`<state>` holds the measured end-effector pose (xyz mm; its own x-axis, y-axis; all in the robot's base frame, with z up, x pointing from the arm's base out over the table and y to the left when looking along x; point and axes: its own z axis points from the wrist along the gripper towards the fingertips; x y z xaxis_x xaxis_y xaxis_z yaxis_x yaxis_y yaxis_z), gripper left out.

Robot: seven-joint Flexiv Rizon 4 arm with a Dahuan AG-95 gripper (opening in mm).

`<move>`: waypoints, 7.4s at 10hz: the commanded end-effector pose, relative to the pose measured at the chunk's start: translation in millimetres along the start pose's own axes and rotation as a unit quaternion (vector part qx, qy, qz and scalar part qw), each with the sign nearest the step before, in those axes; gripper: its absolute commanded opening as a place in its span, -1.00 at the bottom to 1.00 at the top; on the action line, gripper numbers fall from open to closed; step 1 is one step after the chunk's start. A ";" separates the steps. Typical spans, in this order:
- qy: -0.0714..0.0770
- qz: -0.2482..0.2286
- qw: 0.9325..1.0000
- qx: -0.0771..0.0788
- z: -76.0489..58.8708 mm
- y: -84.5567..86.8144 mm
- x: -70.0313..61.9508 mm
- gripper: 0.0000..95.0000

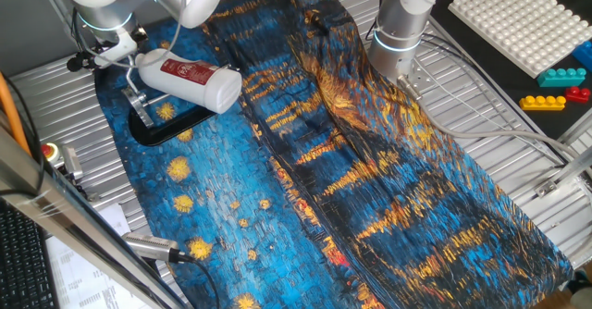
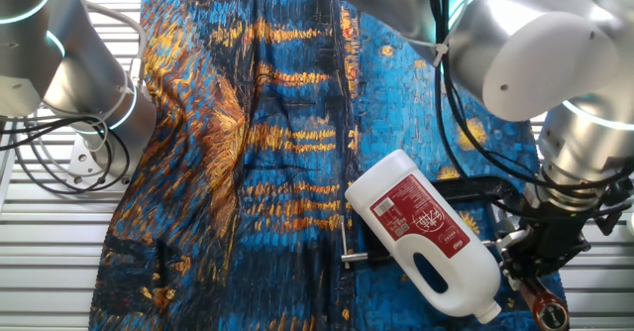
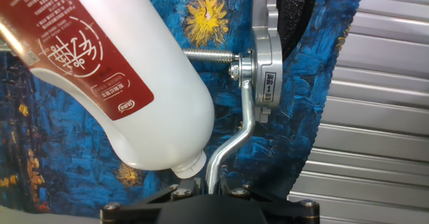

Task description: Push down the lever

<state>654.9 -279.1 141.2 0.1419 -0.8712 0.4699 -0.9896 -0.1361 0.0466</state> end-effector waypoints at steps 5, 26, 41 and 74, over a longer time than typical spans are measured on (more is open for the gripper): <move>0.006 -0.006 1.000 -0.003 -0.9 -1.8 -4.0 -1.00; 0.039 -0.016 0.999 -0.020 -7.0 -10.3 -13.9 -1.00; 0.067 -0.054 0.996 -0.018 -17.3 -9.3 -19.1 -1.00; 0.081 -0.011 0.997 -0.004 -112.8 49.5 19.0 -1.00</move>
<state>605.8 -247.5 250.7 0.1565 -0.7826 0.6025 -0.9869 -0.1476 0.0646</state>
